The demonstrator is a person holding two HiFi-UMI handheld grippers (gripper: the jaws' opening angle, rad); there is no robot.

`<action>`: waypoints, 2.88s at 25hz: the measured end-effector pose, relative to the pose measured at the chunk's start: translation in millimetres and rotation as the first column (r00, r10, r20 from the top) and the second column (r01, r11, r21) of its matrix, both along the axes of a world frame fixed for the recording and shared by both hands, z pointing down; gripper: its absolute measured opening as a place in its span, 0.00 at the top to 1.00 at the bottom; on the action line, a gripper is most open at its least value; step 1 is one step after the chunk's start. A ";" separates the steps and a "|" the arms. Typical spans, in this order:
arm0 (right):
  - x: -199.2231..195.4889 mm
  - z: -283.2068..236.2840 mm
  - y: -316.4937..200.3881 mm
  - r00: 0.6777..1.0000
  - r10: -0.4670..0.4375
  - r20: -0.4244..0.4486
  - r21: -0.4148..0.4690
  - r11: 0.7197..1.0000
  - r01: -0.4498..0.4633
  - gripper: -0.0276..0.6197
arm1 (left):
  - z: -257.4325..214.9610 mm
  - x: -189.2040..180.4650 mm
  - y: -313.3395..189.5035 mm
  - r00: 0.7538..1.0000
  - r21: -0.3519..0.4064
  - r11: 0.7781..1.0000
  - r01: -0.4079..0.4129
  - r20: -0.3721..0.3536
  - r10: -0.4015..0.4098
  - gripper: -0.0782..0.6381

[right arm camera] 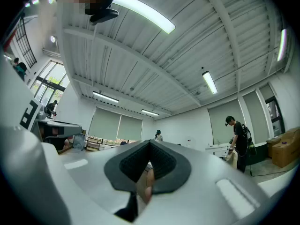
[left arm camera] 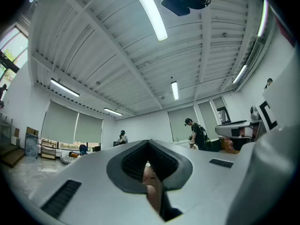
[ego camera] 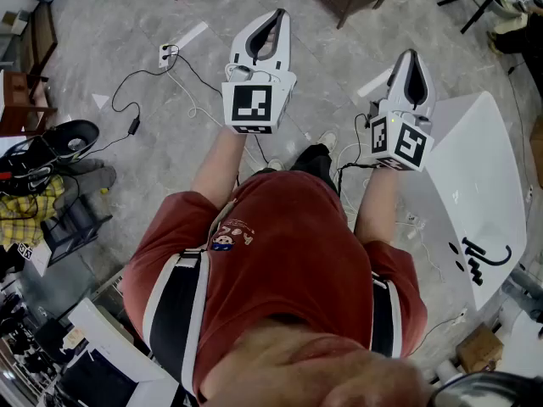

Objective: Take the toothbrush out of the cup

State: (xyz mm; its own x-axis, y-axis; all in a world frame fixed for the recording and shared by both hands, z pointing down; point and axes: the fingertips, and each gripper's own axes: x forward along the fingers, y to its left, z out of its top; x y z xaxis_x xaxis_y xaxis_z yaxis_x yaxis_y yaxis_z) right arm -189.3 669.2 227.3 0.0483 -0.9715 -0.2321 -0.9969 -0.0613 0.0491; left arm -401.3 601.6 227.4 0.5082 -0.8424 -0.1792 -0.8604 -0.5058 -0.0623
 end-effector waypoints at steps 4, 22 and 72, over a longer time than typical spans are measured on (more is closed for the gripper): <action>6.4 1.6 -1.9 1.000 0.001 0.008 0.002 1.000 -0.001 0.94 | 0.8 5.9 -2.0 1.000 0.007 1.000 0.002 0.006 -0.002 0.88; 114.9 36.9 -61.3 0.995 0.025 0.094 -0.047 0.999 -0.020 0.94 | 26.1 115.9 -68.9 0.998 -0.070 0.997 -0.041 0.039 0.043 0.88; 286.6 38.3 -455.7 0.995 -0.056 0.078 -0.098 0.993 0.064 0.94 | 43.7 283.3 -452.9 0.998 -0.138 0.989 0.054 -0.011 -0.056 0.88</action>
State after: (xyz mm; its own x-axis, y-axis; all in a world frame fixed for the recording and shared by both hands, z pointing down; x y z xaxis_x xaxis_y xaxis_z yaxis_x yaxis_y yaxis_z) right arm 97.3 213.5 265.6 0.0029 -0.9913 -0.1315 -0.9997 0.0001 -0.0228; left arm -118.0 148.7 271.1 0.4587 -0.8861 -0.0668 -0.8874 -0.4607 0.0181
